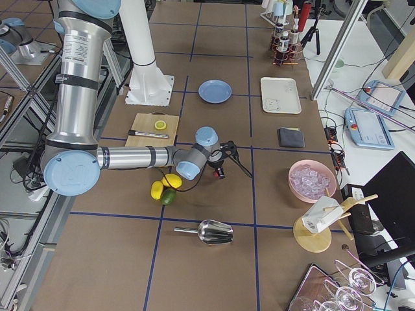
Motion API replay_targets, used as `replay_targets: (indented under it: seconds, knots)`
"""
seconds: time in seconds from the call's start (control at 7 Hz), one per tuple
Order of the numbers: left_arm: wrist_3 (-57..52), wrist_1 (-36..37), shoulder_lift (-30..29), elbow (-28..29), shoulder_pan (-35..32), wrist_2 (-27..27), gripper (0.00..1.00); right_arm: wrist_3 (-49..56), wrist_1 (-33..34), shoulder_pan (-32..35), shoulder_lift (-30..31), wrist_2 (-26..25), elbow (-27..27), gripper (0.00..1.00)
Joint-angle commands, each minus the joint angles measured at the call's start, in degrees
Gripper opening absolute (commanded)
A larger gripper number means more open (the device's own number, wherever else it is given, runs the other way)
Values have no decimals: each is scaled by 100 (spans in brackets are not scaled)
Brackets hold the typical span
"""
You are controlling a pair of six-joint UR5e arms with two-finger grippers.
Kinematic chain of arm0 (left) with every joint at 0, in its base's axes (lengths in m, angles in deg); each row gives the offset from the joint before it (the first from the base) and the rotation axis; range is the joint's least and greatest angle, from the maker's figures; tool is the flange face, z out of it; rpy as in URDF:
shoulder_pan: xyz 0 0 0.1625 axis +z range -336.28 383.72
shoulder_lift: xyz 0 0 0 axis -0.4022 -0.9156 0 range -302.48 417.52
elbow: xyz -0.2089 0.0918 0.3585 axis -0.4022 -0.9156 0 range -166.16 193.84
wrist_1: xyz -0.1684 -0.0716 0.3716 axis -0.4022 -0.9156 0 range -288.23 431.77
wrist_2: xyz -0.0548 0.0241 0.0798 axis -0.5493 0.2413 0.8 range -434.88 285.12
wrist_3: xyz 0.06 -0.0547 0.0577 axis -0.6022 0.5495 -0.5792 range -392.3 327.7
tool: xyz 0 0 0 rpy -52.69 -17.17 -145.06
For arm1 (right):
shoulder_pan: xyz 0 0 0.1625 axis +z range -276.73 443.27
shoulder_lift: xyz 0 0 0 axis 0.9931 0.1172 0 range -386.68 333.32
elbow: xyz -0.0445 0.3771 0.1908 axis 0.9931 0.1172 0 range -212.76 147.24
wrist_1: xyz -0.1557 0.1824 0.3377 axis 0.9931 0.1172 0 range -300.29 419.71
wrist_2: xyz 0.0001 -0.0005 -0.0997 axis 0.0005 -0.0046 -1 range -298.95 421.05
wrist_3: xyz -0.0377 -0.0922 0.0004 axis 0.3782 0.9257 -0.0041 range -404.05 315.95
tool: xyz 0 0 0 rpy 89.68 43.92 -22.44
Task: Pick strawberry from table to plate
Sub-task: 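Lower the right gripper onto the red strawberry and grasp it, then carry the strawberry with the right gripper over the blue plate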
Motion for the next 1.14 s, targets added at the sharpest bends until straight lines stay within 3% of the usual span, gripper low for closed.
replay_targets:
  seconds: [0.0,0.14,0.29,0.43,0.71,0.86,1.0]
  knots:
    - [0,-3,-3,0,0,0,100,-2,22,-38,16,17,-212,0]
    - [0,-3,-3,0,0,0,100,-19,379,-64,-80,25,-623,0]
    - [-9,6,-3,0,0,0,100,-185,1532,-65,-577,34,-1192,0]
    - [-9,6,23,-9,0,0,100,-474,2387,-126,-1278,34,-1372,0]
    - [-26,32,50,-9,-9,0,100,-1220,3750,-659,-2902,-62,-1313,0]
    - [-18,41,41,-18,0,0,100,-1546,4498,-1045,-3642,-402,-1260,0]
    - [-26,32,32,-52,0,-9,100,-2001,4557,-1475,-4197,-988,-842,0]
